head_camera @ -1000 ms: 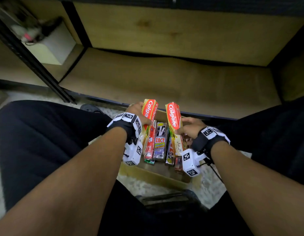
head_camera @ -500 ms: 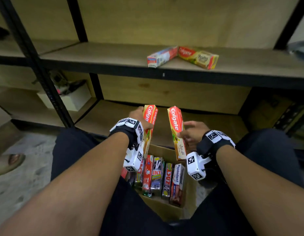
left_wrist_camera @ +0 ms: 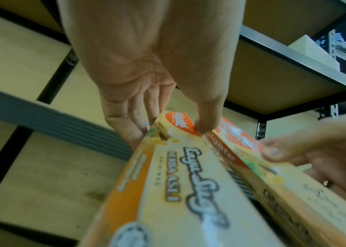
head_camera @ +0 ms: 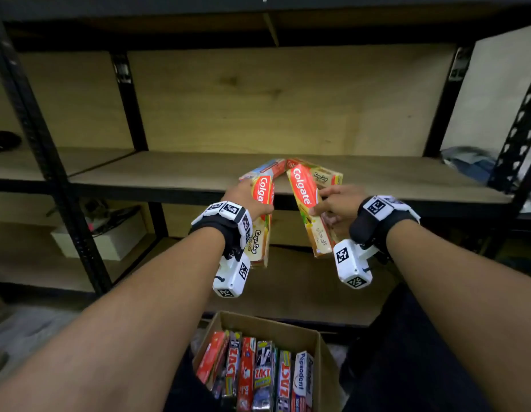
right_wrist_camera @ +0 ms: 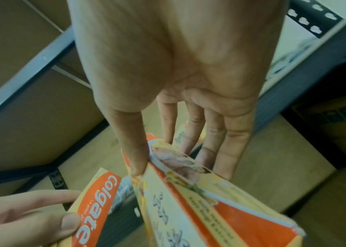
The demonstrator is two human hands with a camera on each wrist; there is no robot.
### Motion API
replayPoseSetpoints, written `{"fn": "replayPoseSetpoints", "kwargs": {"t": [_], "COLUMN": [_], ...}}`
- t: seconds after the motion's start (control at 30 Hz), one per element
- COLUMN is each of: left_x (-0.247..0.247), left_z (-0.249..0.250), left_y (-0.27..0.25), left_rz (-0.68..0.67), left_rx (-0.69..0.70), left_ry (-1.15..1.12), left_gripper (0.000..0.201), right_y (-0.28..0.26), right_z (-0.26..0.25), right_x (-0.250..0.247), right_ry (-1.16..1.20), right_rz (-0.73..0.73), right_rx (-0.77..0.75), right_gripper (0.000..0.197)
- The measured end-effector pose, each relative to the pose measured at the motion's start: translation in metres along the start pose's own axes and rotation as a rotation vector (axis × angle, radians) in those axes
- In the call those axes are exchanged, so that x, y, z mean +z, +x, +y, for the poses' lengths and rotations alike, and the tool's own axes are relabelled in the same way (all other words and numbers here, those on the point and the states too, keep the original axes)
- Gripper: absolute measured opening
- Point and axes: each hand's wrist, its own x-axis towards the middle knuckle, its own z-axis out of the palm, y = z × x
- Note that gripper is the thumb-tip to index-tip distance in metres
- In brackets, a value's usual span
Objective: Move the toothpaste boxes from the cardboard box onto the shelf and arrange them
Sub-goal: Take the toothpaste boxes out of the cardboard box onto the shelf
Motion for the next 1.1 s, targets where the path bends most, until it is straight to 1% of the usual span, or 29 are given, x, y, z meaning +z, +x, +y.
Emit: {"fn": "replayPoseSetpoints", "kwargs": {"t": [0.1,0.2,0.23,0.33,0.4,0.5,0.57,0.7,0.8,0.9,1.03,1.1], "left_x": [-0.004,-0.002,0.000,0.003,0.009,0.016,0.019,0.025,0.031,0.037,0.041,0.039], "left_z": [0.022,0.039,0.043,0.052,0.056,0.062,0.067,0.073,0.071,0.070,0.075,0.077], "left_y": [0.024,0.049,0.059,0.086,0.104,0.133,0.152,0.185,0.204,0.215,0.224,0.227], "left_rz": [0.042,0.045,0.037,-0.015,-0.044,-0.074,-0.080,-0.086,-0.107,-0.127,-0.139,-0.134], "left_rx": [0.029,0.041,0.043,0.064,0.074,0.071,0.064,0.053,0.032,0.017,0.038,0.037], "left_ry": [0.051,0.036,0.024,0.021,0.047,0.075,0.103,0.184,0.257,0.303,0.339,0.347], "left_gripper": [0.062,0.057,0.053,0.048,0.049,0.044,0.043,0.048,0.054,0.056,0.059,0.060], "right_y": [0.016,0.039,0.047,0.074,0.091,0.115,0.131,0.160,0.178,0.193,0.204,0.209], "right_z": [-0.032,-0.060,-0.070,-0.087,-0.090,-0.090,-0.088,-0.077,-0.067,-0.061,-0.056,-0.053], "right_x": [-0.019,-0.036,-0.041,-0.057,-0.065,-0.075,-0.083,-0.095,-0.095,-0.090,-0.083,-0.079], "right_ry": [-0.071,-0.313,-0.387,-0.477,-0.549,-0.661,-0.733,-0.798,-0.783,-0.757,-0.724,-0.715], "right_rz": [0.085,0.127,0.138,0.199,0.226,0.279,0.297,0.282,0.229,0.170,0.094,0.084], "right_rx": [-0.047,-0.083,-0.096,-0.104,-0.113,-0.114,-0.117,-0.071,-0.010,0.025,0.060,0.063], "right_gripper": [0.022,0.049,0.055,0.067,0.064,0.054,0.052,0.050,0.049,0.048,0.050,0.050]}}
